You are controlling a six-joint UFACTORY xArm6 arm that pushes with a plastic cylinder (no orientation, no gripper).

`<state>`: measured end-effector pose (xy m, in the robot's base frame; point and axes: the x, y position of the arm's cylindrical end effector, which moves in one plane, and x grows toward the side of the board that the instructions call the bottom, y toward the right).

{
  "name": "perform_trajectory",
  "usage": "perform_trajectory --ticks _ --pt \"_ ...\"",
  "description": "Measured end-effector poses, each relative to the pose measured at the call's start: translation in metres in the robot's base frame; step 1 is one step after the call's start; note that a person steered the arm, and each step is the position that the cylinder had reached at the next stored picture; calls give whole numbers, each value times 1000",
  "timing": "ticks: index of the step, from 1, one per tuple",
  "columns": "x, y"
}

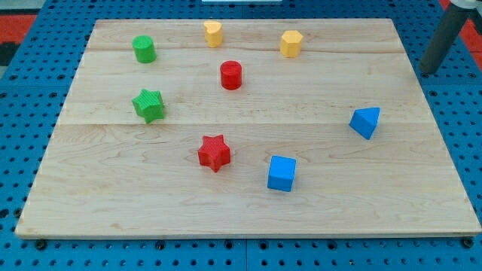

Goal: Move the blue blocks towards the bottom left side

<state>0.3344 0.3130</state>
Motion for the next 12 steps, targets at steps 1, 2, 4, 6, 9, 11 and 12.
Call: perform_trajectory --ticks 1,2,4,6,9,11,12 --pt "0 -21" --pt "52 -69" --pt "132 -145" --pt "196 -227" --pt "196 -314" --pt "154 -376" --pt "124 -310"
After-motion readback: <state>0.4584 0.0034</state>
